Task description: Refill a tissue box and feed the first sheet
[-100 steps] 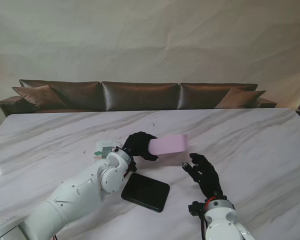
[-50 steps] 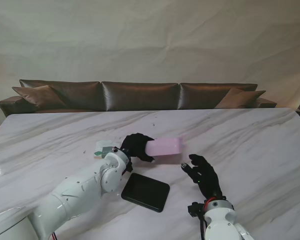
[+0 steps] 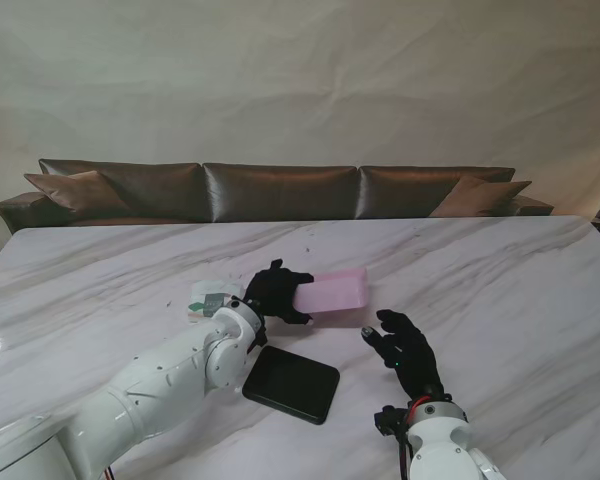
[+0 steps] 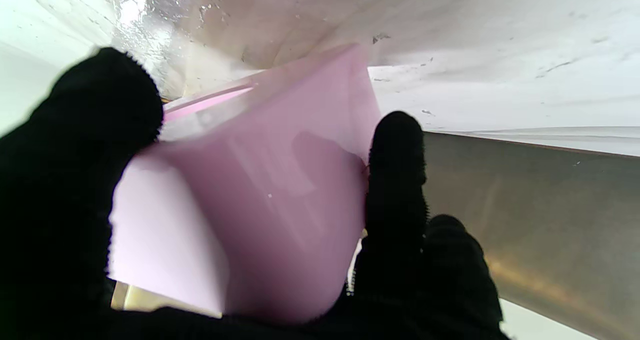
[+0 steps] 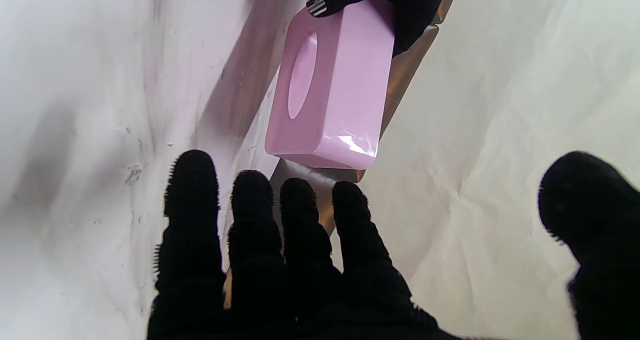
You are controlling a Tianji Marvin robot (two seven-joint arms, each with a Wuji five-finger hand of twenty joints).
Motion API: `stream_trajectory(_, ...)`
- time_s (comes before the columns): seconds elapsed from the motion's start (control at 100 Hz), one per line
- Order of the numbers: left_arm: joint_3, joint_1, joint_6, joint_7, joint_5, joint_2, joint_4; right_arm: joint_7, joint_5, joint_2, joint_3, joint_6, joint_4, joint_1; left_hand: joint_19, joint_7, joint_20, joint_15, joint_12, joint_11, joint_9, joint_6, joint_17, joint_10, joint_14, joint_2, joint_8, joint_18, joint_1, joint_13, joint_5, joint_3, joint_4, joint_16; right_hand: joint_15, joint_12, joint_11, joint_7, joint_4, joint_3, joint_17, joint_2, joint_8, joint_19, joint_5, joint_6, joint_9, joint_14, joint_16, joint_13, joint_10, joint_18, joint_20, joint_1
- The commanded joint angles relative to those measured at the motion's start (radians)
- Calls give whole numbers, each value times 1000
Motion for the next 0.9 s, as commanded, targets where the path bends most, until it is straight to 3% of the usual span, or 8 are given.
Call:
stream_trajectory(0.0, -5, 7, 15, -55, 8, 18, -43, 13, 1, -4, -3, 4, -7, -4, 2342, -37, 57, -56, -36, -39, -52, -6, -111, -6, -6, 49, -53, 7, -34, -79, -37, 31, -30, -25, 2, -1, -7, -9, -3, 1, 6, -18, 9, 8, 6, -38, 31, -32, -6, 14, -36, -12, 5, -2)
stream_trajectory(0.07, -7, 12, 36, -107, 15, 37, -80, 13, 1, -4, -4, 4, -9, -3, 2233, -76, 111, -132, -58, -72, -119, 2, -256, -9, -4, 59, -106, 26, -47, -216, -60, 9, -31, -35, 2, -1, -7, -9, -3, 0, 7, -18, 9, 8, 7, -38, 32, -33, -5, 14, -37, -13, 5, -3)
stream_trajectory(0.19, -2, 12, 46, -154, 17, 49, -102, 14, 2, -4, -5, -1, -8, -1, 2123, -140, 156, -183, -72, -111, -252, 43, -445, 0, 27, 60, -164, 40, -63, -417, -100, -9, -37, -36, 3, -1, -7, -10, -3, 1, 7, -19, 10, 9, 6, -36, 32, -33, -5, 16, -35, -14, 5, -1)
stream_trajectory(0.4, 19, 3, 56, -157, 16, 42, -85, 16, 4, -3, -3, 1, -13, -4, 1991, -185, 183, -264, -100, -157, -434, 91, -615, 28, 21, 46, -240, 57, -97, -617, -151, -1, -57, -80, 3, -1, -7, -11, -3, 0, 7, -19, 11, 9, 7, -37, 32, -35, -5, 15, -35, -14, 4, -1)
stream_trajectory(0.57, 16, 5, 64, -178, 6, 43, -99, 19, 4, -3, -1, 0, -13, -5, 1848, -232, 149, -379, -152, -216, -481, 142, -676, 52, 45, 50, -301, 120, -138, -660, -174, -15, -73, -184, 2, -1, -7, -11, -3, 1, 7, -19, 11, 9, 7, -37, 33, -34, -6, 15, -36, -13, 4, -1)
stream_trajectory(0.65, 7, 13, 72, -197, -1, 49, -122, 19, 6, -3, -1, -1, -10, -4, 1637, -255, 41, -444, -180, -247, -498, 157, -677, 68, 56, 59, -331, 192, -155, -677, -171, -30, -80, -248, 2, -1, -7, -12, -3, 1, 7, -19, 12, 9, 7, -37, 32, -34, -5, 16, -37, -13, 4, -1)
stream_trajectory(0.72, 1, 19, 79, -205, 1, 55, -138, 19, 8, -3, -1, -1, -9, -3, 1514, -261, -18, -477, -189, -256, -508, 167, -682, 76, 53, 69, -345, 220, -162, -684, -147, -39, -81, -280, 2, -1, -7, -12, -3, 0, 7, -19, 12, 9, 8, -38, 34, -35, -6, 15, -35, -13, 4, -1)
stream_trajectory(0.89, -35, 51, 89, -204, 11, 72, -196, 18, 12, -4, -4, -3, -6, -2, 1488, -268, -14, -478, -189, -252, -490, 154, -680, 73, 50, 91, -362, 229, -160, -660, -93, -57, -77, -287, 3, -1, -7, -12, -4, 0, 7, -19, 13, 9, 8, -38, 33, -35, -5, 17, -35, -13, 3, 1)
